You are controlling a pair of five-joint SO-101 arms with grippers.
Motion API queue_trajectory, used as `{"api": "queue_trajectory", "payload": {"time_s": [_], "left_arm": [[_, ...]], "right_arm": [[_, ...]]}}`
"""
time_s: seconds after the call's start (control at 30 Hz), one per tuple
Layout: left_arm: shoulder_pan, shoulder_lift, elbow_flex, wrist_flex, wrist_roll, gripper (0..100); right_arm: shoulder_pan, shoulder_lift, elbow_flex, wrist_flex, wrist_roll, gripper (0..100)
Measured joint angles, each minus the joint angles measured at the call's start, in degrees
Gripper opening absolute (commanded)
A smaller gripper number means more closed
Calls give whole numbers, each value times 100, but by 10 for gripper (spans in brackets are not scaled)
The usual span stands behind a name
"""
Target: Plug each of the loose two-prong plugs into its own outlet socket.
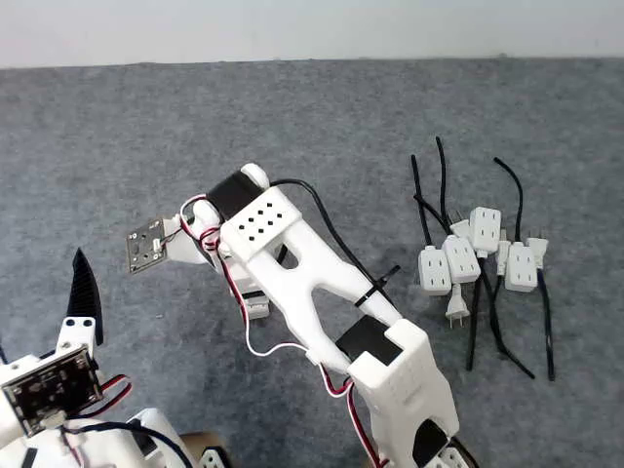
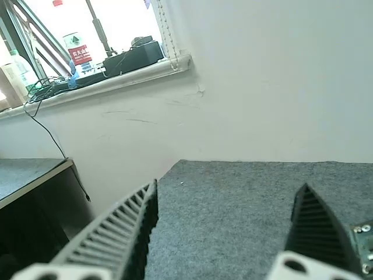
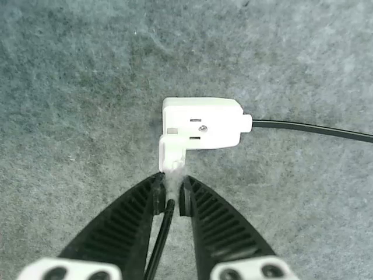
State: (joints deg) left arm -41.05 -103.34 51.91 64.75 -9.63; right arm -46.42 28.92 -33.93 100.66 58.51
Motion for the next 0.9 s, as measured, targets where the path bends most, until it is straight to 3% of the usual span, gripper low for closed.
{"api": "queue_trajectory", "payload": {"time_s": [0.9], "left_arm": [[0, 0, 0, 97, 0, 354]], "right_arm": [[18, 123, 0, -316, 387, 8]]}}
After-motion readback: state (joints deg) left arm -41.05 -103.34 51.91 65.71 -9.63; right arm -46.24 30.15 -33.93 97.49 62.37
